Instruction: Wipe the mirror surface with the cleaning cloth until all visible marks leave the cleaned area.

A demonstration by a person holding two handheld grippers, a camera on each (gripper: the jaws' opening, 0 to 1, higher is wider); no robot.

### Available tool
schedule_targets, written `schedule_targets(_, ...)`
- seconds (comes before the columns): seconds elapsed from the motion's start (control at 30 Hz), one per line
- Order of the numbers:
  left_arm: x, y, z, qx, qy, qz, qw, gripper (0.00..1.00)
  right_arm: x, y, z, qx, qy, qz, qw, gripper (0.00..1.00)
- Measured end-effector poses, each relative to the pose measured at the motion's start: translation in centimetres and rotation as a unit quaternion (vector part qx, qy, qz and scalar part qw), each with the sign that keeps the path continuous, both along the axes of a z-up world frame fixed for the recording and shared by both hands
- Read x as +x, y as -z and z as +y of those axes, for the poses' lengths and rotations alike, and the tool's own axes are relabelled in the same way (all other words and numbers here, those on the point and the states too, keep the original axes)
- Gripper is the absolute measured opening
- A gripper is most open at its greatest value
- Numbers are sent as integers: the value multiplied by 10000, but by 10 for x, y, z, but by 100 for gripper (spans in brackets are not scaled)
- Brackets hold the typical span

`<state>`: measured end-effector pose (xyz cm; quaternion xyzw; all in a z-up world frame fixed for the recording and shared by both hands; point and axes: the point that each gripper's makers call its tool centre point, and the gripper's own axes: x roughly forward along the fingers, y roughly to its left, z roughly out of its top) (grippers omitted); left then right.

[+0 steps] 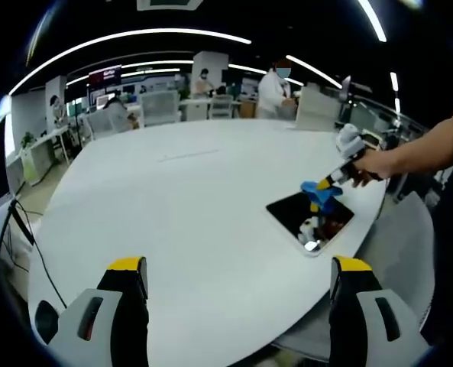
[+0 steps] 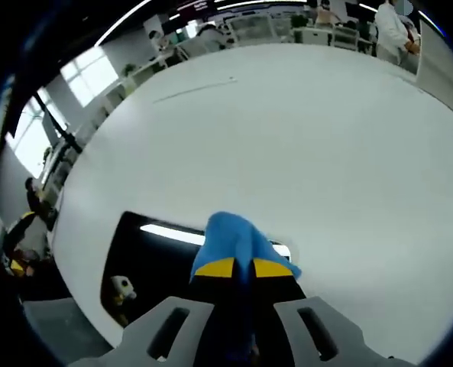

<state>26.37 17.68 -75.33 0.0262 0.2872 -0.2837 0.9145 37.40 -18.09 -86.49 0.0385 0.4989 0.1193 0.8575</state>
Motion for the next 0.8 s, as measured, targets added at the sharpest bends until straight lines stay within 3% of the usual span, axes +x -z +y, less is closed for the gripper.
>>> schedule_targets(0.8,1,4,1,2,65,67,10000,100,9,1,81,214,-312,192,9991,2)
